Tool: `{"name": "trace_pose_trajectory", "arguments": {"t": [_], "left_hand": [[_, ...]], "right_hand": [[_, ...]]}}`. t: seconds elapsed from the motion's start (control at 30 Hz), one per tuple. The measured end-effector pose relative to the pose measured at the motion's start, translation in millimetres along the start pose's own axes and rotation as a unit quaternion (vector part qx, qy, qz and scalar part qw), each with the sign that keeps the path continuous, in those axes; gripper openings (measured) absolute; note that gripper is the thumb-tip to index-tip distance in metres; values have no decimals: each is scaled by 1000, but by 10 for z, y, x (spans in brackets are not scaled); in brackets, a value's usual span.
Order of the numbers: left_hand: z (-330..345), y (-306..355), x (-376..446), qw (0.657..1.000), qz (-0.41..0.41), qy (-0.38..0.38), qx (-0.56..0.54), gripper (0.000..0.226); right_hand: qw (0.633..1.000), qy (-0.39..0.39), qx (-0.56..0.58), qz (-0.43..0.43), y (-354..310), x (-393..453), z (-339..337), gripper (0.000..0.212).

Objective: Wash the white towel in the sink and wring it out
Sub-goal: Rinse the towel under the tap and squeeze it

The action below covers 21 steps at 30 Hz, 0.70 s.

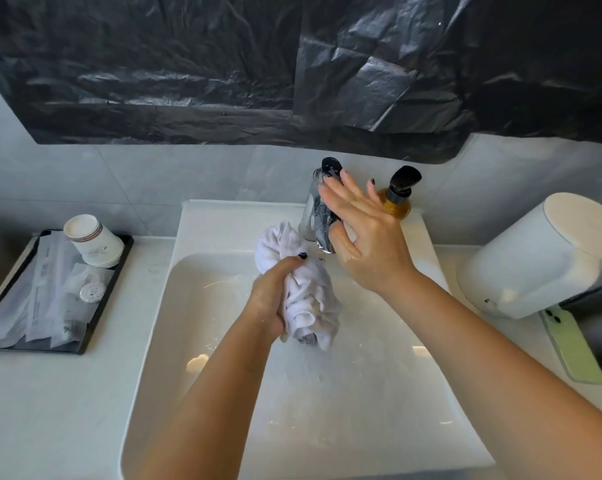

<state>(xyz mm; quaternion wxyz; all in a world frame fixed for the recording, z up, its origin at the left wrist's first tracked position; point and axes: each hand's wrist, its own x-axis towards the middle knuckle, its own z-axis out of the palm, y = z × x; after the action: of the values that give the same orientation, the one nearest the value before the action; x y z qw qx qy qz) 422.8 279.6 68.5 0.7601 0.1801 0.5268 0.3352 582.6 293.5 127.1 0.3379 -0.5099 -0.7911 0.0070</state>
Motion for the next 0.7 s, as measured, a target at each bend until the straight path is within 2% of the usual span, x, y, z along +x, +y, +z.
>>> {"name": "trace_pose_trajectory", "arguments": {"t": [0.07,0.13,0.23,0.3,0.37,0.43,0.5,0.7], "left_hand": [[-91,48,-51,1000,20,13,-15,48],[-248,64,-107,998,39,33,-25,35],[-493,58,-274,996,38,76,-24,36],[-644,32,-386,994,31,100,-25,38],[-771,-10,-486,992,29,121,-29,39],[-857,-71,-553,990,29,132,-34,37],[-900,-133,-597,989,23,141,-32,38],[-913,-292,-649,991,-2,135,-25,50]], "right_hand": [[998,-31,37,33,-22,10,-67,49],[991,-14,98,84,-85,-57,-98,49],[958,84,186,202,-189,-421,-59,48],[945,100,183,251,-202,-745,51,43],[925,31,166,339,-182,-1046,175,41],[873,-70,147,460,-150,-1292,281,47],[823,-108,151,536,-150,-1440,369,50],[819,-121,156,538,-289,-1471,426,50]]}}
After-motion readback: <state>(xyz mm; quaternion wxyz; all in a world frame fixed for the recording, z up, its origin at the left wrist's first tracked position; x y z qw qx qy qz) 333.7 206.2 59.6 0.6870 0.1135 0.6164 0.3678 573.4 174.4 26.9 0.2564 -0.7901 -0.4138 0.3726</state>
